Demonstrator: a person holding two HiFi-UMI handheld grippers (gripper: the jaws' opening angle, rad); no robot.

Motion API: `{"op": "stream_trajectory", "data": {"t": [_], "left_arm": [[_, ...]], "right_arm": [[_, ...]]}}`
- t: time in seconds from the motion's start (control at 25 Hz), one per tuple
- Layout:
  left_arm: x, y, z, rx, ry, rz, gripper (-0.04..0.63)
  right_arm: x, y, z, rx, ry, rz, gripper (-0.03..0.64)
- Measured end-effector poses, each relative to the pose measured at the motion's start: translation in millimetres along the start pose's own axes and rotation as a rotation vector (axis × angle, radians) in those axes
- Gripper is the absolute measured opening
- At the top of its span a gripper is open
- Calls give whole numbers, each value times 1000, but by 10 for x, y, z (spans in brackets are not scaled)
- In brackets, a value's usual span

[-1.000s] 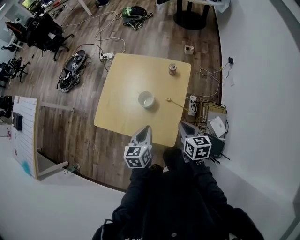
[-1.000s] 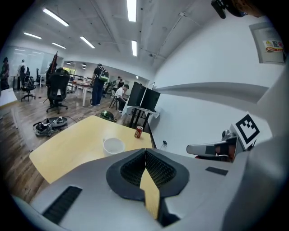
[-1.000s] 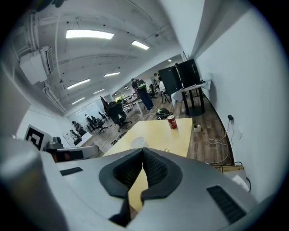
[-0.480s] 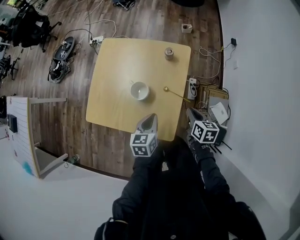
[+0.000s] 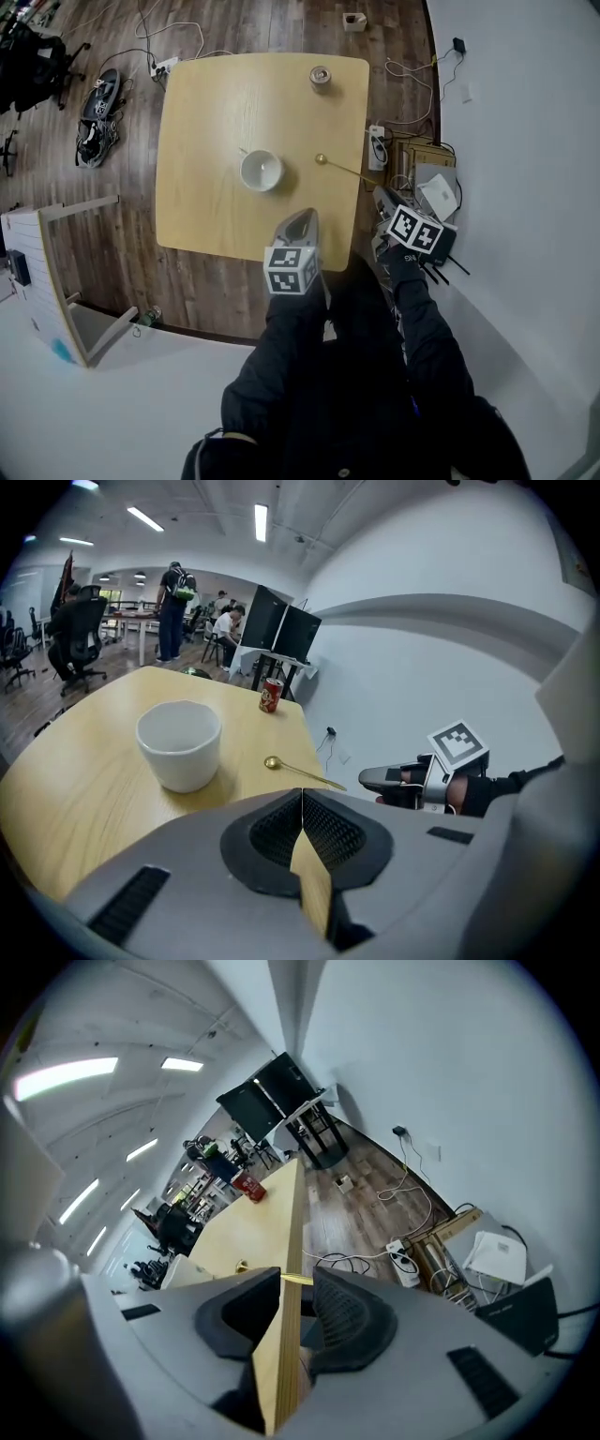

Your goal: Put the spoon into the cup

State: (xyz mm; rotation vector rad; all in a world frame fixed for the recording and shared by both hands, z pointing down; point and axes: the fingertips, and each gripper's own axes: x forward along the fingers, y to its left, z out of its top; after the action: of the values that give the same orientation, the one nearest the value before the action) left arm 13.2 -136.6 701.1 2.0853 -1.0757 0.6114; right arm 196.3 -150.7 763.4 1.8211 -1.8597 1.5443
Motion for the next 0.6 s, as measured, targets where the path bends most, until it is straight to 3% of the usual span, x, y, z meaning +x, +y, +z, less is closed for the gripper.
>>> {"op": "stream_trajectory", "data": {"t": [0.2,0.36,0.48,0.6], "left_arm": [[88,82,-72,0,22,9,34],[101,173,-81,-12,24,22,34],[90,242,-105,-12,33,35,34],[66,260,-89,-20,30,39,34]], "right_arm": [[261,-139,-42,137,-7,38,185],[433,-177,-88,249,-5,98,188],[475,-111,-85,277,-8,155,62],[422,5,-49,282,-17,213,44]]}}
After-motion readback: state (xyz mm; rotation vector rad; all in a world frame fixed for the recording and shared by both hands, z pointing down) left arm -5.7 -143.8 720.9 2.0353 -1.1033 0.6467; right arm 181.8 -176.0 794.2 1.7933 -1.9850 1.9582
